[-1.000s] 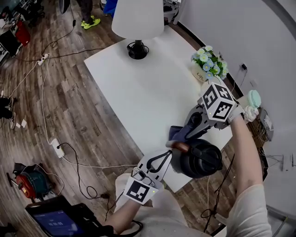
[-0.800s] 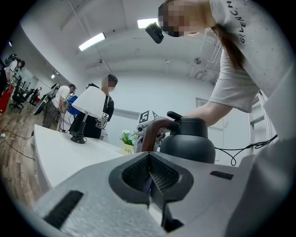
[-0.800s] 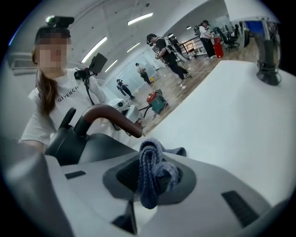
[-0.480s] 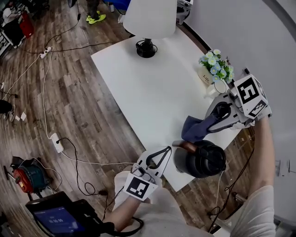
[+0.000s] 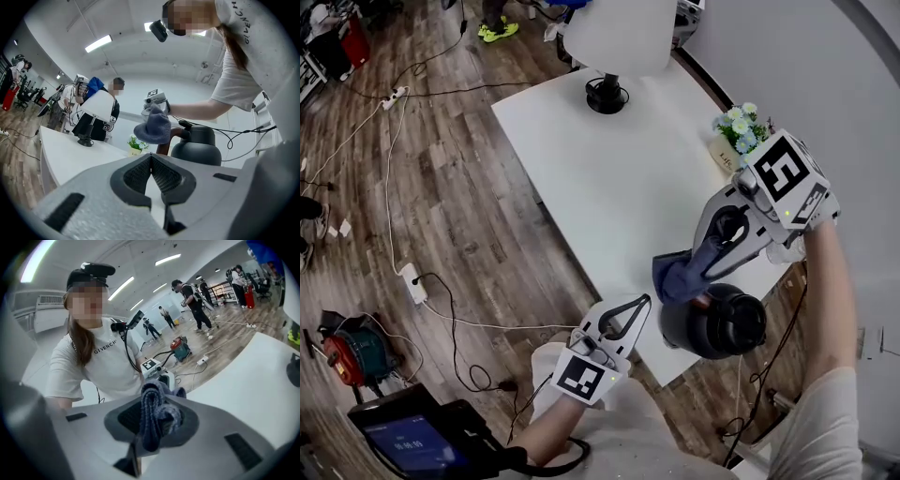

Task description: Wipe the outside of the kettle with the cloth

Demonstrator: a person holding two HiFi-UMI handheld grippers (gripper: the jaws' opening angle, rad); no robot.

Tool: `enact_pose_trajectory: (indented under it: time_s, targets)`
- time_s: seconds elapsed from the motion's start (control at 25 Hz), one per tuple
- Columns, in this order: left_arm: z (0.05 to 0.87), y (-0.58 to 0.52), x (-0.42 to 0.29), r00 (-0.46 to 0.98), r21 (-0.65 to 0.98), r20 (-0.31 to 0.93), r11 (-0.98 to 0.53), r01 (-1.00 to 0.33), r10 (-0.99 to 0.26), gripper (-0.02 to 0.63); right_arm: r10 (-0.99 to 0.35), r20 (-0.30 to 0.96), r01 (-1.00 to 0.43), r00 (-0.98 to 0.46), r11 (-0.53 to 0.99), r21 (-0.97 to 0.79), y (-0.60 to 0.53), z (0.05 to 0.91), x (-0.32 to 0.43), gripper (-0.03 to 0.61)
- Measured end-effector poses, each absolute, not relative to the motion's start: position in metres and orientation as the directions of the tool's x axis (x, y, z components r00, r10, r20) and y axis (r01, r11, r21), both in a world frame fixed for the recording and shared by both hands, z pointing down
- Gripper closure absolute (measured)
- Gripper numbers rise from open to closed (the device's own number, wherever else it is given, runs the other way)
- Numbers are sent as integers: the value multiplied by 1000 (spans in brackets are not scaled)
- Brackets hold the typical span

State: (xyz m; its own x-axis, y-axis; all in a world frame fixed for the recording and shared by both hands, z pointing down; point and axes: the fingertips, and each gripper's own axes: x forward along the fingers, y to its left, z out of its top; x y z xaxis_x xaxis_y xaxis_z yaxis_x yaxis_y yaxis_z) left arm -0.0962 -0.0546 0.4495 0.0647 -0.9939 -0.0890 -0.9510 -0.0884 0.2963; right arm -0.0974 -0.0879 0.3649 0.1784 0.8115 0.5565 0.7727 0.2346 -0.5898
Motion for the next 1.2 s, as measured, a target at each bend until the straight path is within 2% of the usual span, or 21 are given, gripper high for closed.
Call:
enact_pose_trajectory:
  time_s: [0.28,0.52,0.6,0.68,0.76,0.84,0.92,1.0,1.12,1.2]
  targets:
    - [460,-42,-113,29,315,-67,-49,-948,-997,607,790,528,653,312,226,-723,-77,422,-119,515]
    - [468,-38,-125,12,320,-59,-31,-947,-998,607,766,593,681,248,297,-670,-75,458,-123,515]
    - [461,-39,-130,21,315,-57,-38,-948,-998,607,717,680,732,155,378,-566,-82,462,-134,515]
    - [451,-44,-131,38,299,-65,-56,-952,-997,607,622,783,786,-2,485,-383,-99,460,-143,515]
    - [439,-49,-130,60,286,-76,-79,-955,-995,607,482,853,790,-202,594,-149,-118,436,-147,515]
    - [427,-54,-132,80,274,-82,-100,-957,-993,607,290,863,714,-414,692,110,-132,384,-141,515]
    - [413,-60,-134,92,254,-93,-114,-960,-991,607,124,769,543,-628,777,319,-133,318,-123,515]
    - [399,-66,-136,109,233,-108,-132,-964,-988,607,40,572,286,-819,893,348,-117,264,-95,515]
    - [381,-70,-136,157,198,-121,-179,-964,-980,607,-96,264,-76,-960,994,84,-78,239,-50,515]
    - [374,-69,-134,187,168,-116,-205,-964,-976,607,-167,179,-184,-970,979,-85,-53,262,-32,515]
